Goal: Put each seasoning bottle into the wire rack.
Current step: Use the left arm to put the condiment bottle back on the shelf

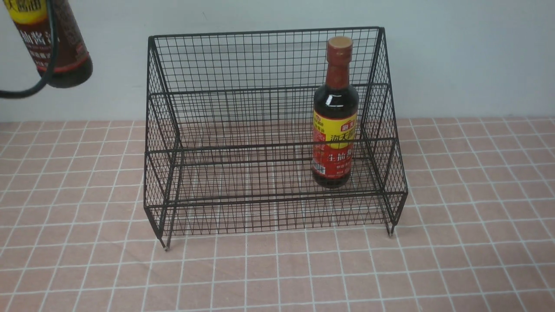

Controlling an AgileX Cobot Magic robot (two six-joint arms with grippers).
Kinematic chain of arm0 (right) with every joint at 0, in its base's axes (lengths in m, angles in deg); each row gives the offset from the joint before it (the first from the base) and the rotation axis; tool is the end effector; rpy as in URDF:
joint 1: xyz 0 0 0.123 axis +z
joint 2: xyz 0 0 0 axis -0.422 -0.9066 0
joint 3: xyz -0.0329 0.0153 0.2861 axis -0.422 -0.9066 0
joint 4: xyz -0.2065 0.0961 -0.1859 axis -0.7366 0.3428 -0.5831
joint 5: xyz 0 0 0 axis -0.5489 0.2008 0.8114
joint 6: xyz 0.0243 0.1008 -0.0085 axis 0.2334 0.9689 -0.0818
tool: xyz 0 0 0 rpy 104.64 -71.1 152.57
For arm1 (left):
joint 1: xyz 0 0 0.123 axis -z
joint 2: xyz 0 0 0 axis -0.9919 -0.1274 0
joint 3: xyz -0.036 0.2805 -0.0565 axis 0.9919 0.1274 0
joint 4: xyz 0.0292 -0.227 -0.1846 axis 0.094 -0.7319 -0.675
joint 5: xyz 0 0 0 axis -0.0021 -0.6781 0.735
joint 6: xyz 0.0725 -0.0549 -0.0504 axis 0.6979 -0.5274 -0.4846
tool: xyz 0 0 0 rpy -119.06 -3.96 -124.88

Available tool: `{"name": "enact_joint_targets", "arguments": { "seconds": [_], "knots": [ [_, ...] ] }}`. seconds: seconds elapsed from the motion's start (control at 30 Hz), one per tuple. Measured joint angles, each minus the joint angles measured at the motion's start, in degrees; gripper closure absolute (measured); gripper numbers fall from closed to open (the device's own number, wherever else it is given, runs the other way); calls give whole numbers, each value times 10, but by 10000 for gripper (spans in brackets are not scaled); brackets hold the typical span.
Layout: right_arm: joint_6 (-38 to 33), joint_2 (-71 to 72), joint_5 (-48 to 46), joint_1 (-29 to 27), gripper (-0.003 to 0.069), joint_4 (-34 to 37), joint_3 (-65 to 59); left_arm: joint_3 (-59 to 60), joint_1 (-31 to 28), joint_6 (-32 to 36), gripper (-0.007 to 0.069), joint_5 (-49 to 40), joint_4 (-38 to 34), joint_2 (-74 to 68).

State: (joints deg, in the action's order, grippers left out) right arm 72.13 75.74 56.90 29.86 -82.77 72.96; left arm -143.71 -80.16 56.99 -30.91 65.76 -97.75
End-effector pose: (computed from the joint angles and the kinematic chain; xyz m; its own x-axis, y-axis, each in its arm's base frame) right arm 0.1040 0.0117 0.1690 -0.2920 0.0344 -0.9558 -0.0945 0.9934 0.0646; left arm 0.3758 -0.0118 0.4668 0.1911 0.0026 -0.9816 -0.0027 1.0000 0.0021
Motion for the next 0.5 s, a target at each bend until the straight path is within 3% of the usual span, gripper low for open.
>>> {"name": "enact_joint_targets", "arguments": {
  "seconds": [0.17,0.5],
  "knots": [
    [0,0,0,0,673,0,0,-36,71,-6,367,3,0,-4],
    [0,0,0,0,673,0,0,-95,127,-1,367,35,-1,-95]
  ]
}}
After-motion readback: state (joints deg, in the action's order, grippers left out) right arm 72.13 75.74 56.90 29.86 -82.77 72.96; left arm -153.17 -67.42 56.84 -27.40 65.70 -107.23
